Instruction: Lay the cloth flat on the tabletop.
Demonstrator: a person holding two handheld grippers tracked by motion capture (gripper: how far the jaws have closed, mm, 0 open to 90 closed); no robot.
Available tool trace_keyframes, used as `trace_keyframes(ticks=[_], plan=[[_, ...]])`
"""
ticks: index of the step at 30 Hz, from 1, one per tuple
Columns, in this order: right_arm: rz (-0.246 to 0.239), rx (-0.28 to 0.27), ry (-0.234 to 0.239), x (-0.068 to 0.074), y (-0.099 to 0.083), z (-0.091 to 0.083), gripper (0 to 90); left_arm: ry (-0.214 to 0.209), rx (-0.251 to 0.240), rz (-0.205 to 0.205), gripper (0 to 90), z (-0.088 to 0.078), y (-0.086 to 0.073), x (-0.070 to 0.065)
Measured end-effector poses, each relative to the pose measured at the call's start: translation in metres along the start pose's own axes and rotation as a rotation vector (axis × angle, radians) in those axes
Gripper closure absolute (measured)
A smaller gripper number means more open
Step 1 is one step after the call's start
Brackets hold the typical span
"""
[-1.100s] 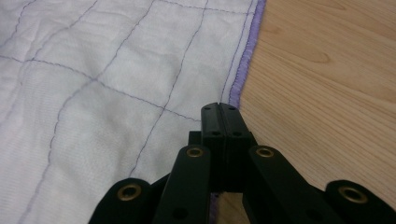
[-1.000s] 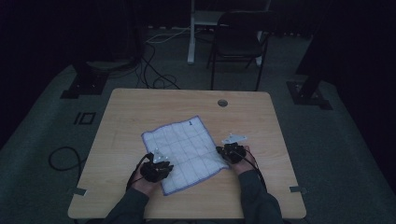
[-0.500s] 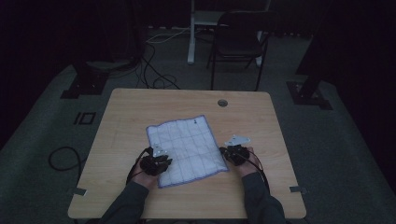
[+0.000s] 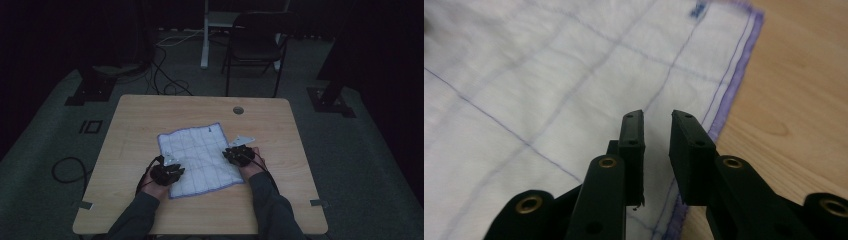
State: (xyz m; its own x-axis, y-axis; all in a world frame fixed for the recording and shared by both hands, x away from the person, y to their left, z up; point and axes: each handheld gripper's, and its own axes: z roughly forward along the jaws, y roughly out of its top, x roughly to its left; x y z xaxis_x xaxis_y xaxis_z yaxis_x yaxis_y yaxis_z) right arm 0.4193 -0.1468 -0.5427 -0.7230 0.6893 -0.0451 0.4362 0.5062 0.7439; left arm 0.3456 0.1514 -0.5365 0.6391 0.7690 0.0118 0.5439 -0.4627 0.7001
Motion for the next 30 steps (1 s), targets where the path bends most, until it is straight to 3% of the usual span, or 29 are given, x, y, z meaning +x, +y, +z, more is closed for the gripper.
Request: trace_keyframes(ticks=[2, 15, 30], plan=[[0.020, 0.001, 0.016, -0.005, -0.002, -0.001, 77.0, 0.000, 0.001, 0.006, 71.9, 0.001, 0.001, 0.001], [-0.037, 0.089, -0.007, -0.006, -0.015, -0.028, 77.4, -0.023, -0.001, 0.019, 65.1, 0.009, 0.009, -0.011], [0.010, 0.053, -0.001, 0.000, -0.033, -0.043, 76.9, -0.039, -0.001, 0.020, 63.1, 0.009, 0.009, -0.016]])
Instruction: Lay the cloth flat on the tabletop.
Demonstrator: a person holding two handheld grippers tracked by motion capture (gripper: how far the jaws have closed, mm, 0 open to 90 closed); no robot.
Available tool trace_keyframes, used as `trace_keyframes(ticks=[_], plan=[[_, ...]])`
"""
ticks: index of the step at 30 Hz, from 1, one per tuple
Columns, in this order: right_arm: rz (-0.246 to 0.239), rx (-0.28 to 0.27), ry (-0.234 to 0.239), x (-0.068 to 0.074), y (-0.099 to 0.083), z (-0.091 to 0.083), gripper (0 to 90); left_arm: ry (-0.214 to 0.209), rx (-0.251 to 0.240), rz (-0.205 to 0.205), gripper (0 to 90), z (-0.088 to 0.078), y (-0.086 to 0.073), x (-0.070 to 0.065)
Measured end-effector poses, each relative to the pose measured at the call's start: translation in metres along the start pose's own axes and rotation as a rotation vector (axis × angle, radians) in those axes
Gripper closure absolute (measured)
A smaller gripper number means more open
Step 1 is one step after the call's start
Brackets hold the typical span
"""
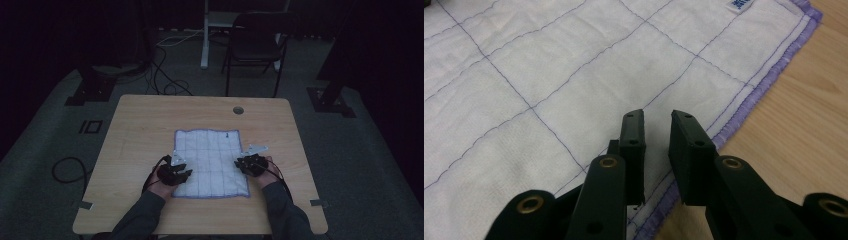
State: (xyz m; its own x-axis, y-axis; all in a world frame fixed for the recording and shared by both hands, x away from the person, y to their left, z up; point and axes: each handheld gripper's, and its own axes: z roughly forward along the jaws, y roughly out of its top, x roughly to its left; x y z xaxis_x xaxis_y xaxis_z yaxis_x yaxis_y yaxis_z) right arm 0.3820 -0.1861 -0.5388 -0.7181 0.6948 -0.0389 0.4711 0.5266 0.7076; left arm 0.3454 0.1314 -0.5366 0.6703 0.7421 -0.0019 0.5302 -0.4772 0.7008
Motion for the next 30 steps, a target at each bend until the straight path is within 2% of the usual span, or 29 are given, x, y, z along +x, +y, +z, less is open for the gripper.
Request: trace_keyframes(ticks=[6, 10, 17, 29, 30], plan=[[0.037, -0.025, -0.007, 0.001, -0.006, -0.003, 75.5, -0.006, -0.005, -0.010, 62.9, -0.004, -0.005, -0.001], [0.038, -0.033, -0.040, 0.006, -0.007, -0.003, 73.7, 0.003, -0.019, -0.032, 62.5, -0.011, -0.008, 0.002], [0.050, -0.043, -0.058, 0.006, -0.009, -0.003, 69.9, 0.051, -0.042, -0.073, 60.5, -0.023, -0.009, 0.015], [0.075, -0.063, -0.061, 0.007, -0.013, -0.004, 67.8, 0.116, -0.026, -0.135, 56.8, -0.018, -0.016, 0.027], [0.072, -0.063, -0.062, 0.007, -0.013, -0.004, 67.4, 0.124, -0.026, -0.151, 56.3, -0.018, -0.017, 0.027]])
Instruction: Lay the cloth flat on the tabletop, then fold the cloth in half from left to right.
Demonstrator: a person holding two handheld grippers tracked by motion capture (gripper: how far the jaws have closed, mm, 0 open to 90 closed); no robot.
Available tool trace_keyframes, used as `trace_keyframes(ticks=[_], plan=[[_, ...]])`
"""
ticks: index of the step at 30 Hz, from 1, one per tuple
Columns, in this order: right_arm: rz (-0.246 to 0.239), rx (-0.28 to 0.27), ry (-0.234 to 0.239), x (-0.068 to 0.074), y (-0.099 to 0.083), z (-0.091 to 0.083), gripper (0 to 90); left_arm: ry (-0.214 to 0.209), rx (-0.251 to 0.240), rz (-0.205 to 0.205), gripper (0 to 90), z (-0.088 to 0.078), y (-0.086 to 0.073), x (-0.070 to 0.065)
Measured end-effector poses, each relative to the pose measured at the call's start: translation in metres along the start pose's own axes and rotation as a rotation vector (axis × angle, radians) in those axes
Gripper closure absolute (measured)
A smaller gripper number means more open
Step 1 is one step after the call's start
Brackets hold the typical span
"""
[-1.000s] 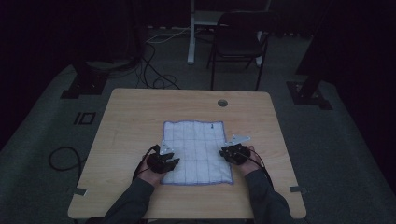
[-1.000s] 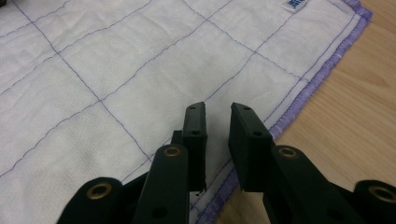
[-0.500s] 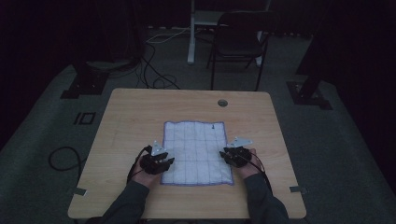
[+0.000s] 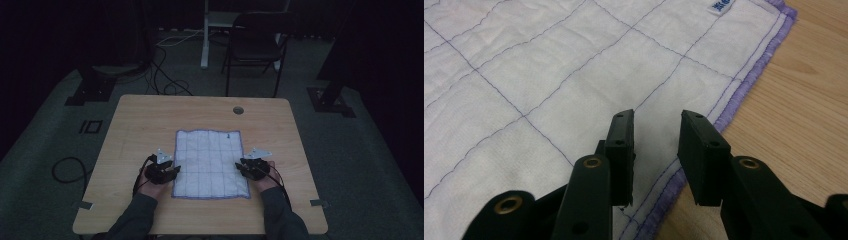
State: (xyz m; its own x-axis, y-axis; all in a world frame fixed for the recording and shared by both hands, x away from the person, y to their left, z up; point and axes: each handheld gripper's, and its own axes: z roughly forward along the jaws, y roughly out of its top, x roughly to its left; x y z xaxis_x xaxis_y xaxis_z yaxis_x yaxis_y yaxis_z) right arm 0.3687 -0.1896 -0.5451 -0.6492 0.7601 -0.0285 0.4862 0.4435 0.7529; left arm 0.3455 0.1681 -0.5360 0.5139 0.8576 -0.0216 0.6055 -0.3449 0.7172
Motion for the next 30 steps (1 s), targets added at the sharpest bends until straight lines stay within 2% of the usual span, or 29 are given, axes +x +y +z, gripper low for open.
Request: trace_keyframes(ticks=[4, 8, 20, 30], plan=[[-0.009, 0.003, -0.011, 0.001, 0.001, 0.000, 66.2, 0.017, 0.000, -0.047, 54.9, 0.001, -0.001, 0.005], [0.004, 0.002, -0.009, 0.000, 0.000, 0.000, 65.5, 0.023, 0.004, -0.065, 52.9, 0.002, 0.001, 0.009], [0.021, -0.005, -0.004, 0.000, -0.003, -0.002, 63.9, 0.037, -0.011, -0.086, 49.2, 0.007, 0.008, 0.011], [0.031, -0.006, -0.004, 0.001, -0.004, -0.003, 63.7, 0.012, -0.004, -0.101, 48.6, 0.018, 0.014, 0.010]])
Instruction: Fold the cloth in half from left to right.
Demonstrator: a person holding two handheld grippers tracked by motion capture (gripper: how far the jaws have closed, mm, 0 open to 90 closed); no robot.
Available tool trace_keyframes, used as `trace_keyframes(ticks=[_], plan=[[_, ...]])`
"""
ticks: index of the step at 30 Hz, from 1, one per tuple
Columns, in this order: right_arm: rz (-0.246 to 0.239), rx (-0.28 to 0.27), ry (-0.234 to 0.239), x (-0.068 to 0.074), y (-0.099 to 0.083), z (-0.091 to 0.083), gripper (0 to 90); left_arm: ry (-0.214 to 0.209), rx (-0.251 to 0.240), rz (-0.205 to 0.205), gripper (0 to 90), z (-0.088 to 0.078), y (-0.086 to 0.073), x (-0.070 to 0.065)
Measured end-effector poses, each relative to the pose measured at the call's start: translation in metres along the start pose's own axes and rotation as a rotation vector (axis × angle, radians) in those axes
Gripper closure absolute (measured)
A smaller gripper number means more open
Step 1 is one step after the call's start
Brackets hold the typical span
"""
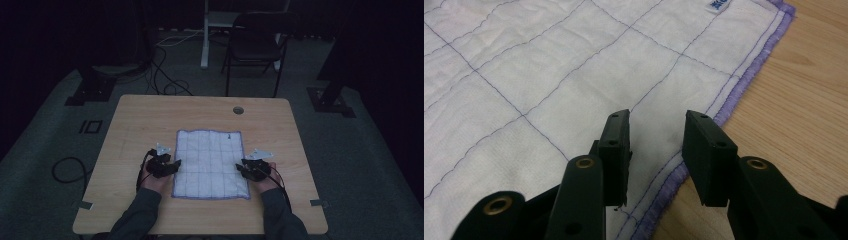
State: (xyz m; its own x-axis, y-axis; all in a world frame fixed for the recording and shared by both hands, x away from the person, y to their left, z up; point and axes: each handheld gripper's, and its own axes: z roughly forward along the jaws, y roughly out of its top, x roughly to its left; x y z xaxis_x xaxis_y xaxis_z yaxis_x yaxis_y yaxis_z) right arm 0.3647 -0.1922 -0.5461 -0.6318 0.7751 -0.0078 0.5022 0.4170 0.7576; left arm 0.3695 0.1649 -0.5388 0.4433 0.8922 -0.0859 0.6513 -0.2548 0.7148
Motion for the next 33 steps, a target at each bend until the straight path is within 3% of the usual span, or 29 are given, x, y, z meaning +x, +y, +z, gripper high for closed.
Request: trace_keyframes(ticks=[12, 18, 21, 27, 33], plan=[[0.011, 0.004, -0.004, 0.001, -0.001, -0.001, 63.3, -0.009, -0.021, 0.012, 46.8, 0.008, 0.003, -0.011], [0.003, 0.007, -0.007, 0.003, -0.001, -0.002, 63.1, 0.035, -0.015, 0.038, 46.7, 0.011, 0.005, -0.020], [0.001, 0.005, -0.006, 0.003, -0.001, -0.003, 63.0, 0.037, -0.014, 0.033, 47.3, 0.012, 0.005, -0.021], [0.009, 0.002, 0.005, 0.002, -0.002, -0.003, 61.8, 0.035, -0.013, 0.002, 59.0, 0.011, 0.006, -0.024], [0.012, 0.001, 0.008, 0.002, -0.002, -0.003, 61.6, 0.043, 0.000, 0.002, 69.4, 0.011, 0.007, -0.027]])
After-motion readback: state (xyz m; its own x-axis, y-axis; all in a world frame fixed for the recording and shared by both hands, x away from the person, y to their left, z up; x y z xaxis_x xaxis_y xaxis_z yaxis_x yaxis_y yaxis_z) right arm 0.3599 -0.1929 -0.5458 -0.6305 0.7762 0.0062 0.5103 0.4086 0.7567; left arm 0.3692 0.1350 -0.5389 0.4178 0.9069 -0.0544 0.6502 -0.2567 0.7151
